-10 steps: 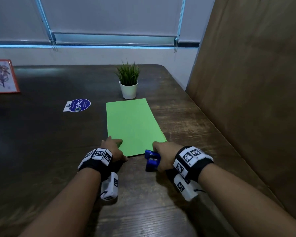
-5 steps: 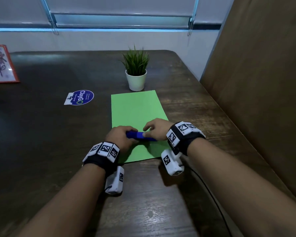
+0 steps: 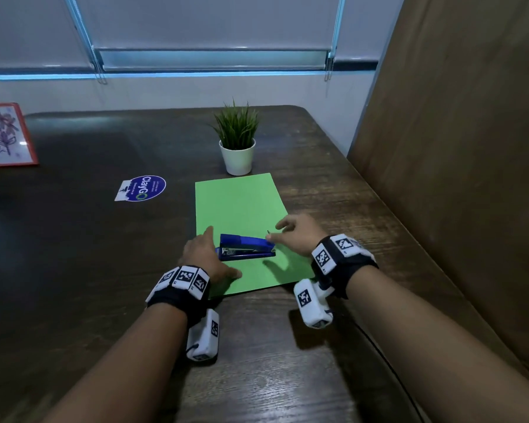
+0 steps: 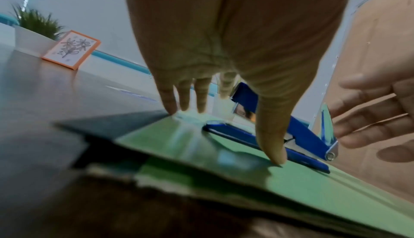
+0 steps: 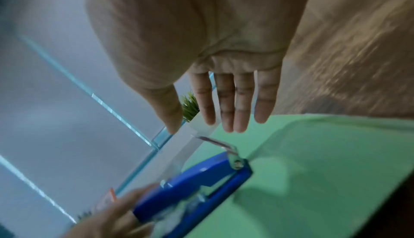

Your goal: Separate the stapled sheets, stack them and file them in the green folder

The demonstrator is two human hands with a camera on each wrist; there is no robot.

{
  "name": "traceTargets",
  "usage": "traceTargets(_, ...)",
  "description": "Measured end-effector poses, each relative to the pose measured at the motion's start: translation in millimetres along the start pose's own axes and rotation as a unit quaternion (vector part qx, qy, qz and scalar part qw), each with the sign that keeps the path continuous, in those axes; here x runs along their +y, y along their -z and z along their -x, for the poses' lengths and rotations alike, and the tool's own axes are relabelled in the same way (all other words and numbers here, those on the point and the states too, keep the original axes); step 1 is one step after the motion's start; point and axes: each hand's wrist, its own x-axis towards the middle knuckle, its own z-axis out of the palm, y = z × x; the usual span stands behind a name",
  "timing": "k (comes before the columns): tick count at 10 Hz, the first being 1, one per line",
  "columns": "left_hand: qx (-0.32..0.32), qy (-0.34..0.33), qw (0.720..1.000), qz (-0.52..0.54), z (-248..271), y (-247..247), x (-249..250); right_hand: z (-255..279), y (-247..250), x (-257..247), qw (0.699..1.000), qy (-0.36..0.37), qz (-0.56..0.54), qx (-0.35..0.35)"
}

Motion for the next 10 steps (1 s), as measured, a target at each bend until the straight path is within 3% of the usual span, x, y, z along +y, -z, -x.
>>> traceTargets(1,-0.044,0.039,0.998,-0.004,8,-1,-12,11,-8,13,0.989,0.012,0.103,-0.103)
traceTargets(3,-0.085,-0.037,0.996,0.003,9,4,-23,22,-31,13,0.968,0.082,0.22,-0.084)
traceTargets(4,-0.108,-0.053,0.991,-0.052,14,2,-17,24,-35,9,0.961,0.066,0.253,-0.093)
traceTargets(6,-0.12,-0.064,0.99,-0.037,12,16,-15,26,-30,14,0.968,0.031,0.232,-0.093)
traceTargets(9,-0.112,-0.076,0.991,0.004,-1,20,-11,8,-29,13,0.969,0.047,0.221,-0.098)
traceTargets(10,-0.144,-0.071,0.987,-0.001,-3,21,-14,10,-27,13,0.97,0.042,0.193,-0.138)
